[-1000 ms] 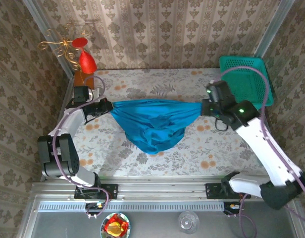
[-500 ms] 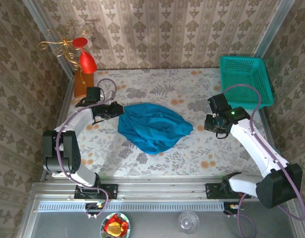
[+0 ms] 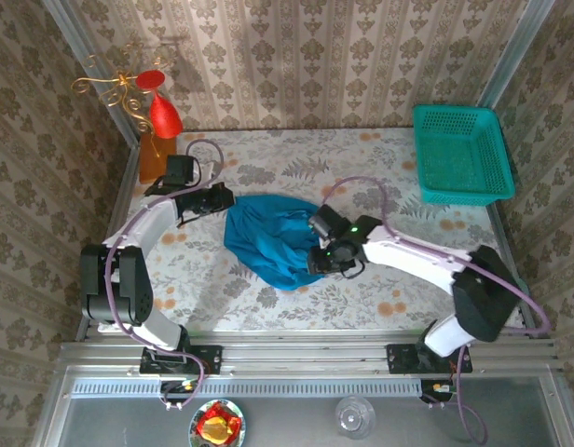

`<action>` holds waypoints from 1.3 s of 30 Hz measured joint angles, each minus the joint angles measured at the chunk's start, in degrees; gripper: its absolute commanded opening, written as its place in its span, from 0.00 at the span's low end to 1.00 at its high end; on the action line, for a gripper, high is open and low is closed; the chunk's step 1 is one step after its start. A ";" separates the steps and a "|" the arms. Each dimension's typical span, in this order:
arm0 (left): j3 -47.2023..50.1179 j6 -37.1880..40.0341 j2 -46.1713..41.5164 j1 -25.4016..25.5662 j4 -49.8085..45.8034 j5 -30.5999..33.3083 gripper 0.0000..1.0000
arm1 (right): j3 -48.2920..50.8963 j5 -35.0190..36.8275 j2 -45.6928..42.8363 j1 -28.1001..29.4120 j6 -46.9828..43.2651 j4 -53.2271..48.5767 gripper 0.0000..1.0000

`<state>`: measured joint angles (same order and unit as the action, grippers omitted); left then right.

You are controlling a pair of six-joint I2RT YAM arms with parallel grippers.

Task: Fold the inside-out t-shirt
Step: Turn the T-shirt inside out at the center of the table.

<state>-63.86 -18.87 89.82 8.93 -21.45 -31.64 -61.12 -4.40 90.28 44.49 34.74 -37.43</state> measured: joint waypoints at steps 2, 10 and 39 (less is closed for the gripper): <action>-0.44 0.00 0.13 0.33 0.00 0.00 0.07 | -0.11 0.09 3.87 0.61 1.60 0.59 0.50; -1.90 0.00 0.24 0.81 0.00 0.00 0.06 | -0.15 4.92 8.15 0.48 7.82 1.53 0.48; -44.39 4.68 23.39 7.37 -11.13 -1.33 0.07 | -21.99 -1.05 -17.38 0.68 7.39 -3.34 0.00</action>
<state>-108.25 -14.20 113.21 16.29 -32.58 -32.97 -83.11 -5.45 72.90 45.17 42.13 -40.77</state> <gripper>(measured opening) 0.060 0.049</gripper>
